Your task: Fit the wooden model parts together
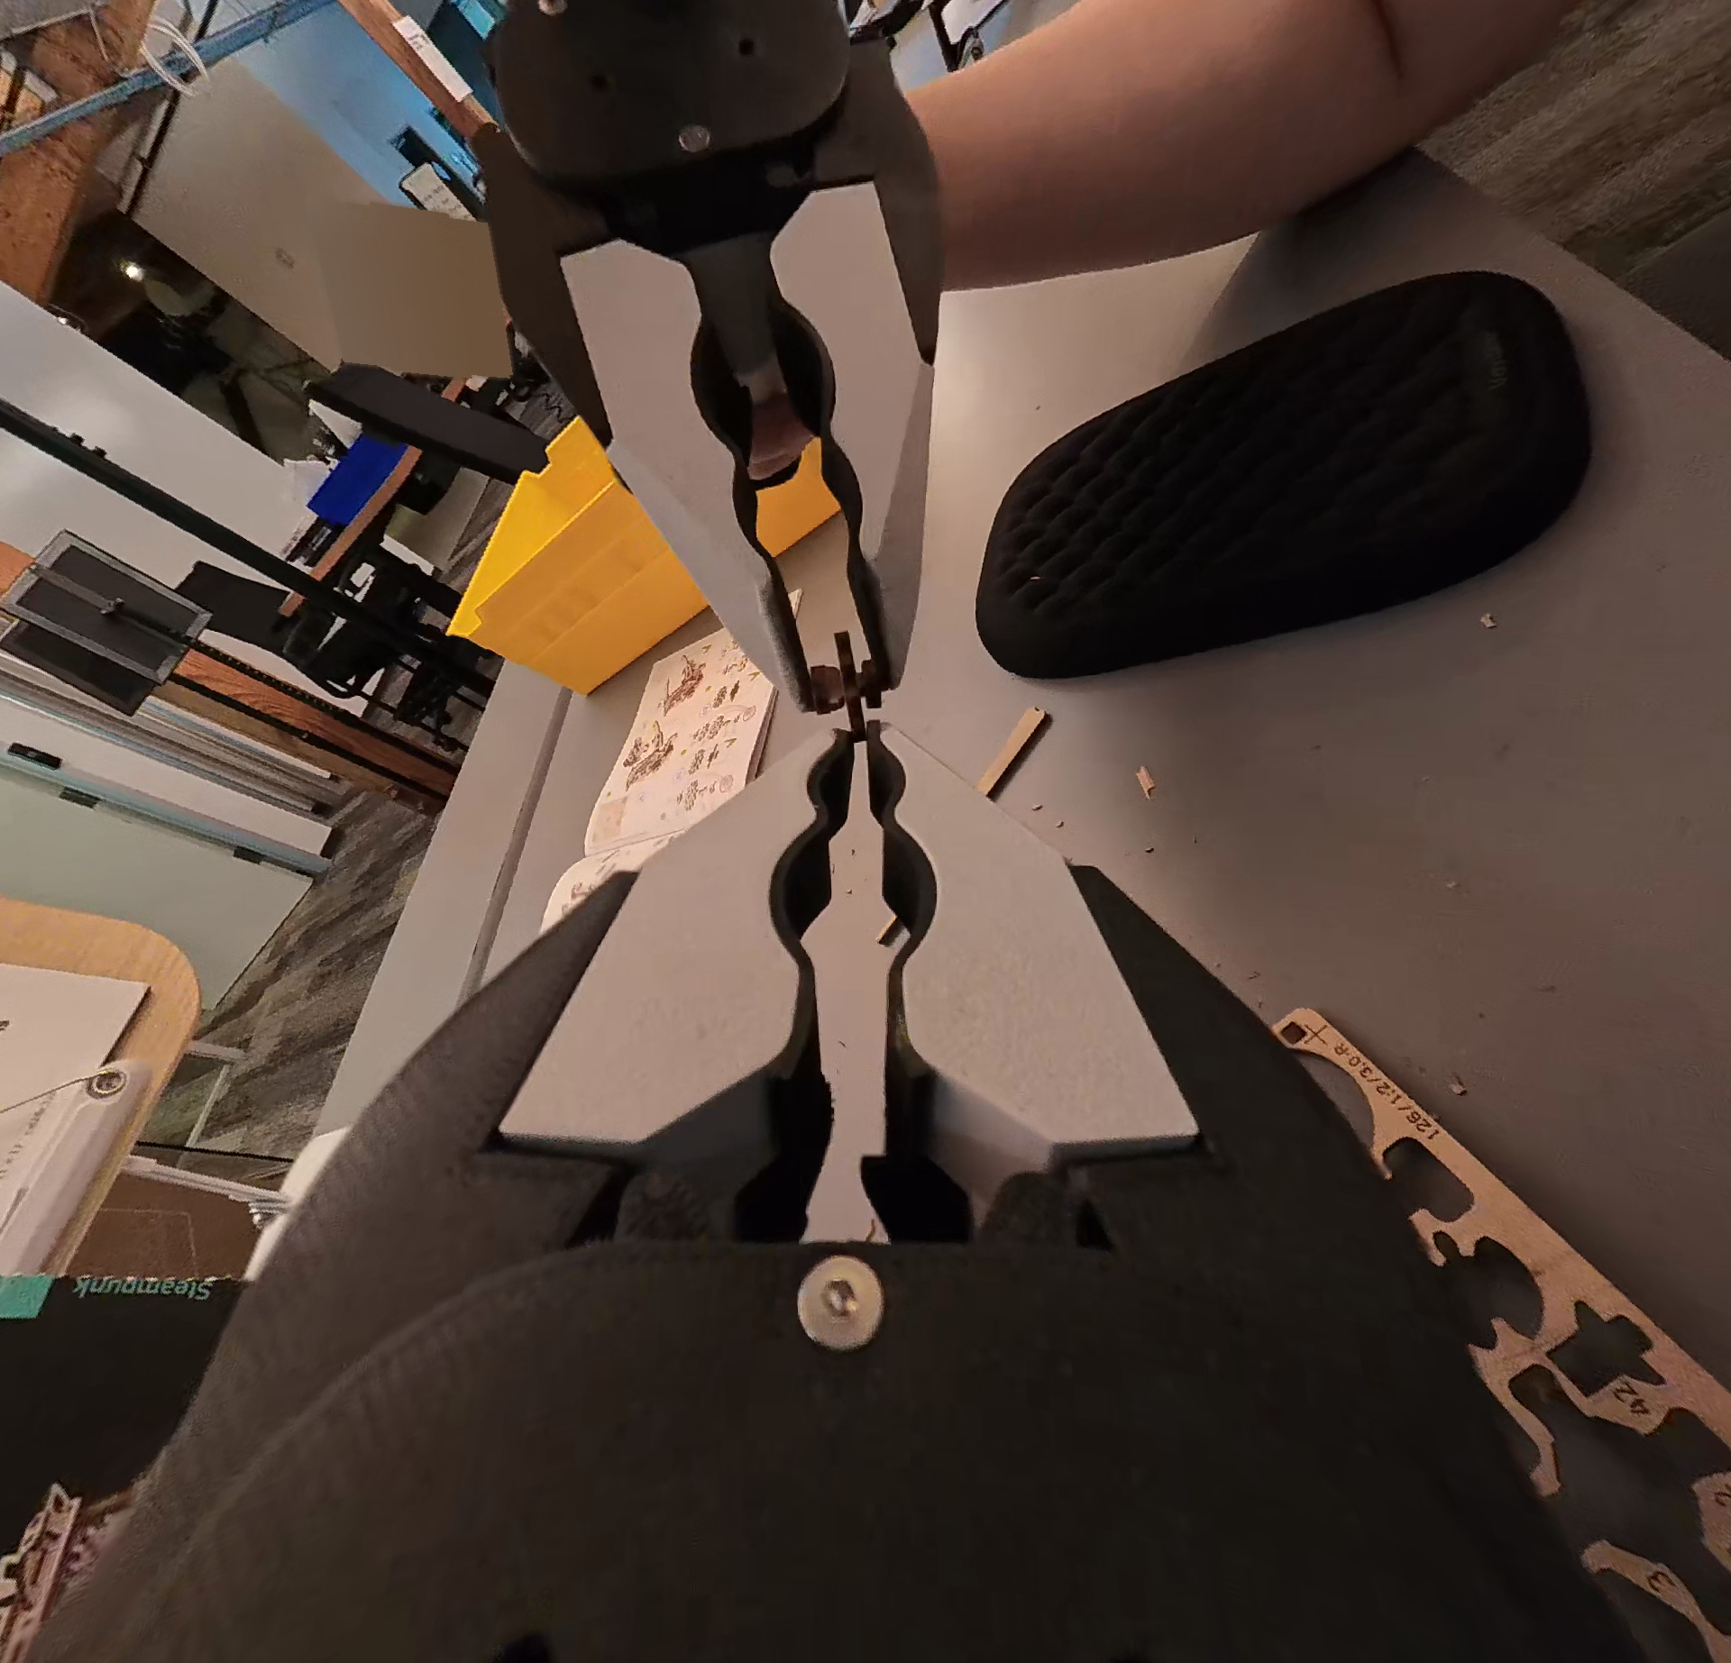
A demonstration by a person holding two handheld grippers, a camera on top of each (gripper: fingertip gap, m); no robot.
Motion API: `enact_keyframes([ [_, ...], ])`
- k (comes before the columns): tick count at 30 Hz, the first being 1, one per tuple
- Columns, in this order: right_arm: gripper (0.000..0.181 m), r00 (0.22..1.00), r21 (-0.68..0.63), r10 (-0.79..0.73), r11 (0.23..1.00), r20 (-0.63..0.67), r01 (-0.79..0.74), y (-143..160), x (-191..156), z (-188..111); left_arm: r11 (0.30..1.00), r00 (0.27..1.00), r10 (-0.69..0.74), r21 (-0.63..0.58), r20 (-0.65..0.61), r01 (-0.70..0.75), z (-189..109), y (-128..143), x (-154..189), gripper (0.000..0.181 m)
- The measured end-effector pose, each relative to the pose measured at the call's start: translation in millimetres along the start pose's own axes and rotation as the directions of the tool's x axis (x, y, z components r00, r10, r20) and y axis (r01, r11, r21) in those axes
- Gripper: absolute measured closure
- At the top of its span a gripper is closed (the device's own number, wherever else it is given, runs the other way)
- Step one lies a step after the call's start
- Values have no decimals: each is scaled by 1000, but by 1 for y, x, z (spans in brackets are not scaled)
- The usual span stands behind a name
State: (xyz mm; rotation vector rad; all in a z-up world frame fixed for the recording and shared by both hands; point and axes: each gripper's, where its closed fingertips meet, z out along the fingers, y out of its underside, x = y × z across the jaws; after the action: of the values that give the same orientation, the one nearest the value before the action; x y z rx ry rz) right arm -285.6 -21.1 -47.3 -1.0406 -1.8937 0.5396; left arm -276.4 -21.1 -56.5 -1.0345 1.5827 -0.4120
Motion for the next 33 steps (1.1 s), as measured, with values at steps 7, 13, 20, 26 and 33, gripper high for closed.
enact_keyframes([
  [7,168,1000,40,13,999,-17,-12,-5,4,-4,999,997,15,35,74,-17,-1,-9,-8,168],
  [13,168,1000,36,4,999,-19,-3,-3,4,-2,1000,999,10,12,43,-10,-2,-7,-5,177],
  [20,169,1000,21,0,1000,15,-1,4,-1,2,999,1000,-19,-32,-23,18,2,-1,2,178],
  [26,168,998,36,19,999,63,-21,6,-9,6,998,995,-39,-50,-97,35,3,3,10,179],
  [33,167,993,122,88,988,80,-97,5,-2,4,1000,1000,-12,-12,-21,12,2,1,2,178],
])
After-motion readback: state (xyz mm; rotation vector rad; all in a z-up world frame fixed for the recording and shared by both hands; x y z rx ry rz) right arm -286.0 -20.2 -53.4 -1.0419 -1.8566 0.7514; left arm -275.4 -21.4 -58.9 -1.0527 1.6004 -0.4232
